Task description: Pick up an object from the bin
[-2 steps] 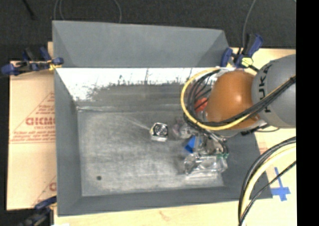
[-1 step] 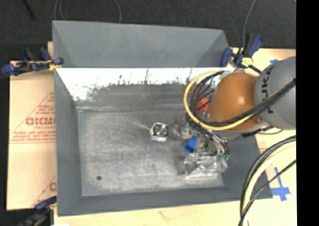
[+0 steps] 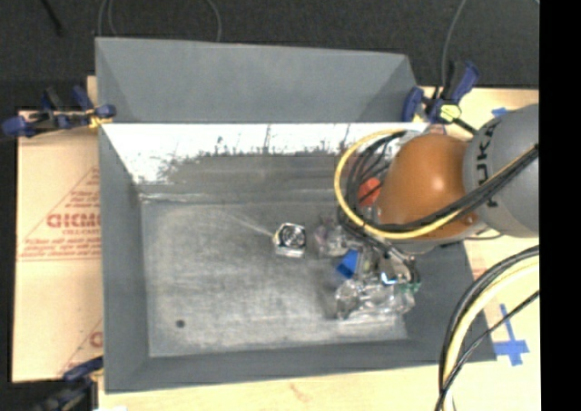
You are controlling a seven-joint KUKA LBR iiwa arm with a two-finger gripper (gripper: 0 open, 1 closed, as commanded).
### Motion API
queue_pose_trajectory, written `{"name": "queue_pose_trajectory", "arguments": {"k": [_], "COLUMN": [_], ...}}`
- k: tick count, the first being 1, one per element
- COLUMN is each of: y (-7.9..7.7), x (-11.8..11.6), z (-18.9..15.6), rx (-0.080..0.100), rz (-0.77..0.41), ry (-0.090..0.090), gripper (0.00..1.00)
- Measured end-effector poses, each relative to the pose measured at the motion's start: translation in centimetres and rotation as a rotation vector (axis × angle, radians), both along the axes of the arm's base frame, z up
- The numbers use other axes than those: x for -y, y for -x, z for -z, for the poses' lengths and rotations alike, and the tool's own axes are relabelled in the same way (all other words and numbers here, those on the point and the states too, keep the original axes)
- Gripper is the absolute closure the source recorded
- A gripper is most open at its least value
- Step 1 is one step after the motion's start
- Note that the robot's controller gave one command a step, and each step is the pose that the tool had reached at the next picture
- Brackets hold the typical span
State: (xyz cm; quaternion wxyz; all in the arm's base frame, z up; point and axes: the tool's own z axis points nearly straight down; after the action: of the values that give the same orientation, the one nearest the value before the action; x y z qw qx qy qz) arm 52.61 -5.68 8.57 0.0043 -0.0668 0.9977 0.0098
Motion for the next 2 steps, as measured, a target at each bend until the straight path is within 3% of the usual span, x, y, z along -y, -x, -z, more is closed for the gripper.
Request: {"name": "queue_pose_trajectory", "arguments": {"k": [1, 2], "y": [0.1, 0.2], "x": [-0.1, 1.2], "z": [0.1, 0.1], "rx": [-0.002, -0.005], "rz": [-0.05, -0.146], "ry": [-0.002, 0.018], "gripper": [0.0, 0.0]}}
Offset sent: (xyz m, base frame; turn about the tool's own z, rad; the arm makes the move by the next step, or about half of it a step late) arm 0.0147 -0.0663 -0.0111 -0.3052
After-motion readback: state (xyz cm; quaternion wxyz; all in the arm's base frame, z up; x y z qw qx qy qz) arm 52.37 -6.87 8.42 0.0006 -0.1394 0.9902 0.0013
